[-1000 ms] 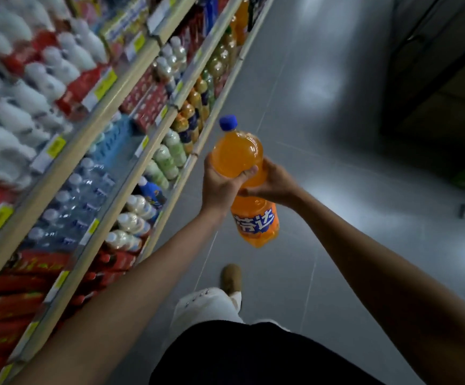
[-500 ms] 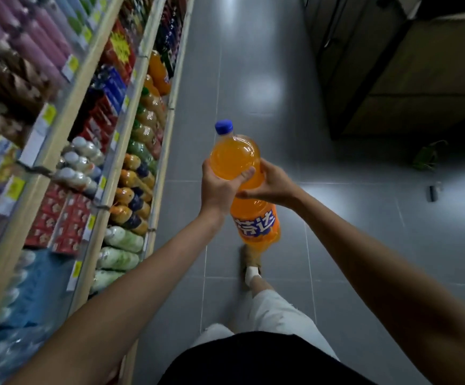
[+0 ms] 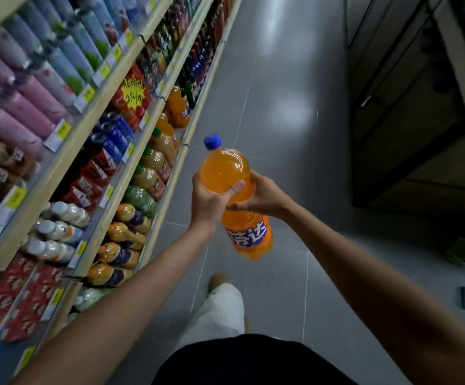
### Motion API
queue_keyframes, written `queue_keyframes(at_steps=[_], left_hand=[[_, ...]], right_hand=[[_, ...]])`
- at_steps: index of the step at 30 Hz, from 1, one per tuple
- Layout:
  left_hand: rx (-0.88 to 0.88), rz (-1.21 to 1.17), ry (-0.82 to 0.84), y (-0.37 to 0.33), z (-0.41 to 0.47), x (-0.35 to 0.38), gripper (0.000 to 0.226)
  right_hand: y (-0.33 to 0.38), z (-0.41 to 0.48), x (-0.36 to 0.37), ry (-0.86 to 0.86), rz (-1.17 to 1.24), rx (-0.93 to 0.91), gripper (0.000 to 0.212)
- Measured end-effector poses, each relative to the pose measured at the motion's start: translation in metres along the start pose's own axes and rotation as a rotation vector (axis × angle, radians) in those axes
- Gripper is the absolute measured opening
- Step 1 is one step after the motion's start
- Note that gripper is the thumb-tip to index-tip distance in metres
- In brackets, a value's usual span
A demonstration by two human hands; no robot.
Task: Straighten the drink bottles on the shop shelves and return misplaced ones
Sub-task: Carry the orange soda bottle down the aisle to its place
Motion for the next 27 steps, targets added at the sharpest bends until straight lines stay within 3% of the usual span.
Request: queue_keyframes(at_steps=[12, 20, 27], left_hand=[[-0.018, -0.066, -0.030, -0.117, 0.229, 0.107, 0.077], [-0.054, -0.035, 0.005, -0.200, 0.366, 0.201, 0.080], [-0.117, -0.051, -0.101, -0.248, 0.501, 0.252, 0.085]], right_hand=[[-0.089, 0.226, -0.150, 0.049, -0.036, -0.021, 0.078], [-0.151, 0.347, -0.274, 0.036, -0.066, 0.016, 0.085], [-0.215, 0.489, -0.343, 0.153, -0.106, -0.027, 0.088]])
Point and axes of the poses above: each hand's wrist, its own z-axis towards the middle knuckle, its own x-axis out of the palm, y = z × x, the point moved 8 cm from there along z, towards the middle knuckle, and after that the axes turned 15 degrees about -x, right-handed, at the moved point
